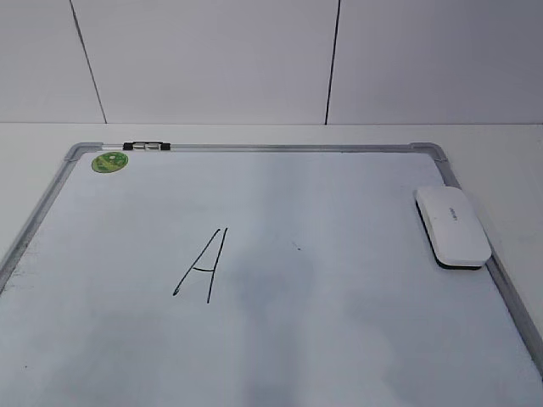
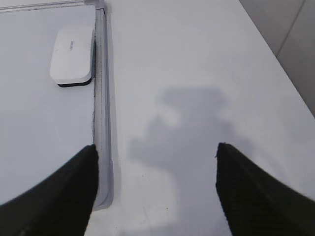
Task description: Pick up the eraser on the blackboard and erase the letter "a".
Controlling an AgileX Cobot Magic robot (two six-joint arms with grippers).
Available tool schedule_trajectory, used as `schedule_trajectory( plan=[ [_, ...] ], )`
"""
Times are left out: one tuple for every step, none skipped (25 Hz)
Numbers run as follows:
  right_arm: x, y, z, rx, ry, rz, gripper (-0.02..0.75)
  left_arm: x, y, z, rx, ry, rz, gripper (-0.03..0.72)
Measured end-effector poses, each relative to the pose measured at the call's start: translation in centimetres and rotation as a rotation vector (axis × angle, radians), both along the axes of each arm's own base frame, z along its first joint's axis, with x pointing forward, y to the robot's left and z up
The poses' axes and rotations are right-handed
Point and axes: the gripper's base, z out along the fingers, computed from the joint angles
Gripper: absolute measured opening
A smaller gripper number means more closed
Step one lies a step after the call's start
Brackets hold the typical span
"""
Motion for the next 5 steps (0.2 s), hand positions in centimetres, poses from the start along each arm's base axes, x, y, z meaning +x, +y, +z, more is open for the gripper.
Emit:
schedule_trajectory(
  plan=[
    [0.0,0.0,0.0,0.0,0.0,0.0,0.593,0.0,0.0,0.0,0.0,0.0,0.0,0.235],
    [0.0,0.0,0.0,0.0,0.0,0.0,0.592,0.0,0.0,0.0,0.0,0.0,0.0,0.235],
    [0.0,0.0,0.0,0.0,0.0,0.0,0.592,0.0,0.0,0.0,0.0,0.0,0.0,0.235],
    [0.0,0.0,0.0,0.0,0.0,0.0,0.592,0.0,0.0,0.0,0.0,0.0,0.0,0.235],
    [0.0,0.0,0.0,0.0,0.0,0.0,0.592,0.0,0.0,0.0,0.0,0.0,0.0,0.235]
  ],
)
